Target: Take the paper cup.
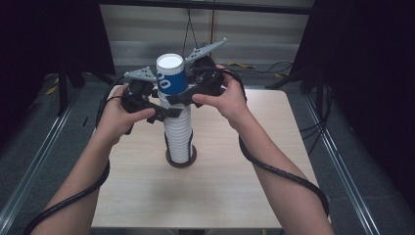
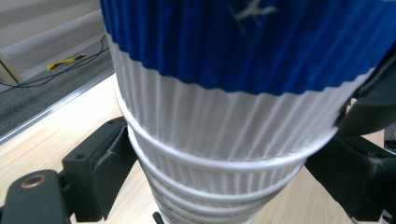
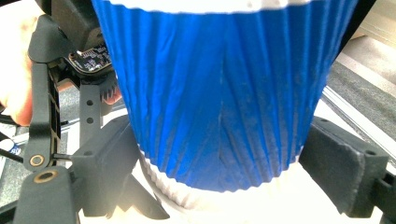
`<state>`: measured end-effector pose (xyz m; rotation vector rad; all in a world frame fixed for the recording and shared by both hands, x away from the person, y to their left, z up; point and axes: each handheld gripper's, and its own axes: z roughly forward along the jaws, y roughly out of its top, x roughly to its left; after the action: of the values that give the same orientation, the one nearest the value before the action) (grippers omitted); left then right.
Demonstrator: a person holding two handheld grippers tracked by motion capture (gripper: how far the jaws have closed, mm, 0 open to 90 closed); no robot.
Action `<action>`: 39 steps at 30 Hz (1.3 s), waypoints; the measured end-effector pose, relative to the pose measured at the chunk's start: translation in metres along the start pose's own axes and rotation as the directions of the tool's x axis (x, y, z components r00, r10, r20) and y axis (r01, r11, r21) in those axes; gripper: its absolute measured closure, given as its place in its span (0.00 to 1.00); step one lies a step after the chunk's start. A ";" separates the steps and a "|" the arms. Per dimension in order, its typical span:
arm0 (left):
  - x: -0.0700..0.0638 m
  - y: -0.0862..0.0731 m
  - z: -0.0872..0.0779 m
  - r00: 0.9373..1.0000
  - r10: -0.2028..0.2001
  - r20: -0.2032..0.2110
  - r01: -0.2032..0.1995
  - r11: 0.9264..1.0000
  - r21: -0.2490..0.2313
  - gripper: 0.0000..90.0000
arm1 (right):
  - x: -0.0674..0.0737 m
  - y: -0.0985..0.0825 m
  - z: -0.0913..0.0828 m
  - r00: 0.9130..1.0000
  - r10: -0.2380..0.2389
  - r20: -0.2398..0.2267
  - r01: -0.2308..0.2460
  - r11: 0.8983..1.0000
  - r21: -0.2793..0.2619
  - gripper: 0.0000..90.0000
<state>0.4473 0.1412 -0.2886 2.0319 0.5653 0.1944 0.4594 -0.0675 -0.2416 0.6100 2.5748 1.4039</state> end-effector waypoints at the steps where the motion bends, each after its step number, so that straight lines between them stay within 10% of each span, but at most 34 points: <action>1: 0.000 0.000 0.000 1.000 0.008 -0.002 -0.008 1.000 0.004 0.13 | 0.000 0.000 0.000 1.000 0.002 -0.002 -0.002 1.000 0.000 0.16; 39: -0.003 -0.002 0.001 1.000 0.022 -0.018 -0.022 1.000 -0.010 0.14 | 0.000 0.001 -0.009 1.000 0.012 0.004 -0.012 0.999 -0.038 0.19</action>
<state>0.4449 0.1400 -0.2902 2.0293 0.5522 0.2282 0.4568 -0.0741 -0.2354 0.6229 2.5385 1.4502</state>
